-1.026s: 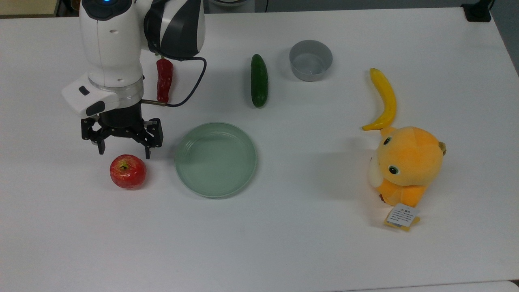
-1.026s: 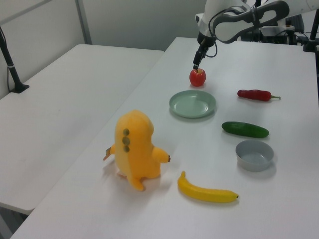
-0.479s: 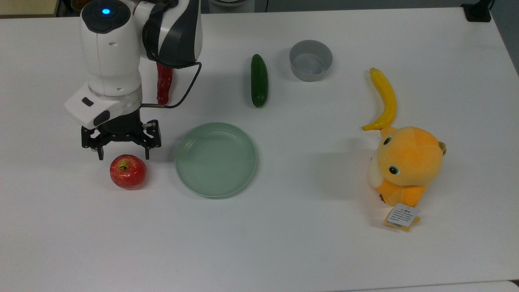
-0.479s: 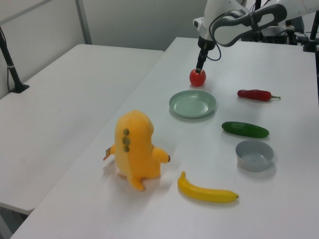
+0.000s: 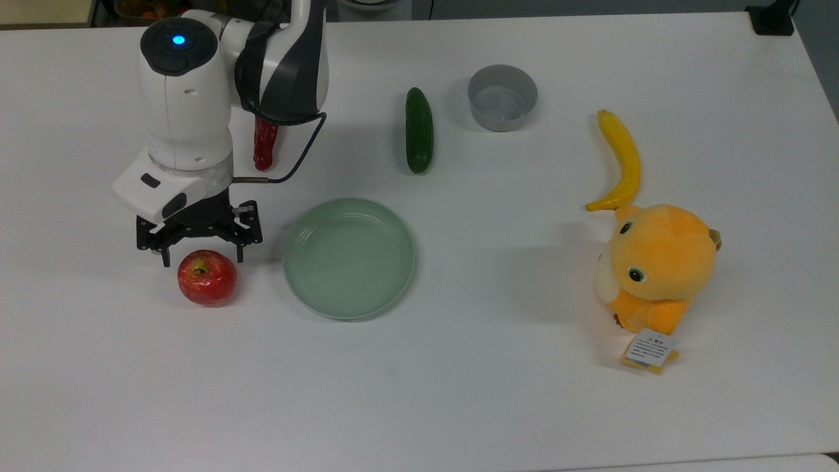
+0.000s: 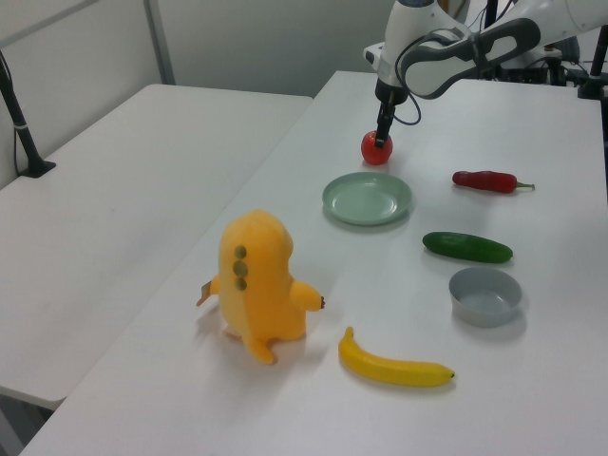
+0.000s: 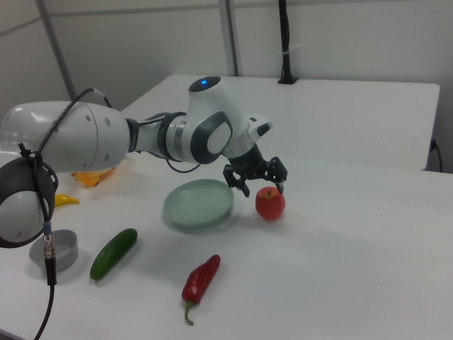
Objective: Put the red apple in the bowl
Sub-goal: 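Lower the gripper around the red apple and close it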
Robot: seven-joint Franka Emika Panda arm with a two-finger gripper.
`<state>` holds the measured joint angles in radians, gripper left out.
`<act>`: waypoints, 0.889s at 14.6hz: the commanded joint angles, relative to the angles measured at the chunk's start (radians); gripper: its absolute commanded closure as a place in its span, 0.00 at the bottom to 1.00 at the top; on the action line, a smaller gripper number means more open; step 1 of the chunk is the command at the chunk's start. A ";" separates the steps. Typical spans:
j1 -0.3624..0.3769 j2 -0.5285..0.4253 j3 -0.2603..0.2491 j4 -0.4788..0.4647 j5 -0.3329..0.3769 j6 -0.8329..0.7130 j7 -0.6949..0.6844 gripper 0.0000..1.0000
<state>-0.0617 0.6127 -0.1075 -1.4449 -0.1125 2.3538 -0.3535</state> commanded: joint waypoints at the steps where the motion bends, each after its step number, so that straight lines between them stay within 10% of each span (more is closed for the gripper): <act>1: 0.002 0.038 -0.004 0.040 -0.015 0.030 -0.025 0.00; 11: 0.005 0.067 -0.008 0.041 -0.036 0.033 -0.024 0.00; 13: 0.006 0.065 -0.006 0.041 -0.061 0.032 -0.016 0.65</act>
<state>-0.0619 0.6612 -0.1078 -1.4235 -0.1374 2.3713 -0.3648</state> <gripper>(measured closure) 0.013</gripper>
